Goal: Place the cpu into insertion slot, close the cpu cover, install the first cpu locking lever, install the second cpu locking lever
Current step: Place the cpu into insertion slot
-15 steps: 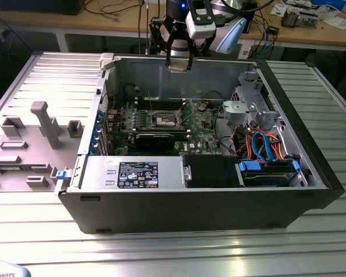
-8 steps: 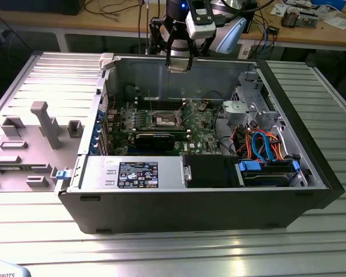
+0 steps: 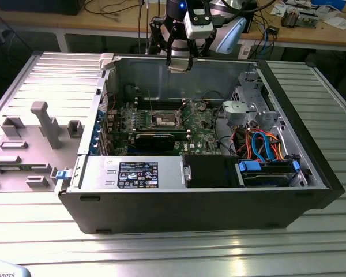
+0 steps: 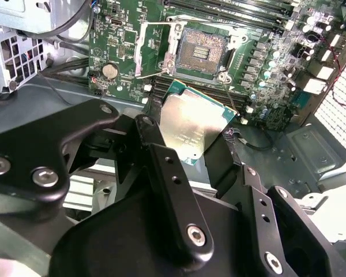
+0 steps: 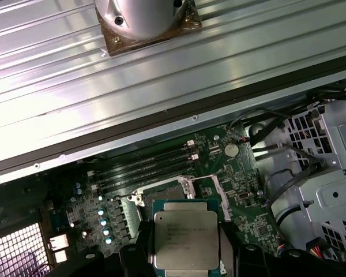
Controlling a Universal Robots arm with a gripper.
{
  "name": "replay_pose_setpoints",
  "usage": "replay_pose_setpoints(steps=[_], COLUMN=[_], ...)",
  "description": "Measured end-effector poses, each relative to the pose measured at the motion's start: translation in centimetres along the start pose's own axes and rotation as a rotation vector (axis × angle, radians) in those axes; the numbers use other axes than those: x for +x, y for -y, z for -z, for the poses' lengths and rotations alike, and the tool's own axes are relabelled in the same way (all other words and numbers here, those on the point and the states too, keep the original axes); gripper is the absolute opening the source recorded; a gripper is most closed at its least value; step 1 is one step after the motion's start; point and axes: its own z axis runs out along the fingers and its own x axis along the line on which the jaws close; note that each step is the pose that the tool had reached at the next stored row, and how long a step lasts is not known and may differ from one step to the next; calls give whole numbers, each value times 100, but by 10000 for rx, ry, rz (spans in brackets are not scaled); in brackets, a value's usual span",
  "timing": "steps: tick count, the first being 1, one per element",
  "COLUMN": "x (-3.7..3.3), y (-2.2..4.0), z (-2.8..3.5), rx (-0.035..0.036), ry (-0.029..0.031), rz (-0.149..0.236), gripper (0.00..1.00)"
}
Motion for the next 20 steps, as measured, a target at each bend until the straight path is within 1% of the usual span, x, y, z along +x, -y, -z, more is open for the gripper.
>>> replay_pose_setpoints(steps=[5,7,11,20], x=[0,0,0,0], y=[0,0,0,0], z=[0,0,-1,0], rx=[-1,-1,-15,-15], ry=[0,6,63,66], rz=[-2,-56,-710,-738], gripper=[54,54,54,54])
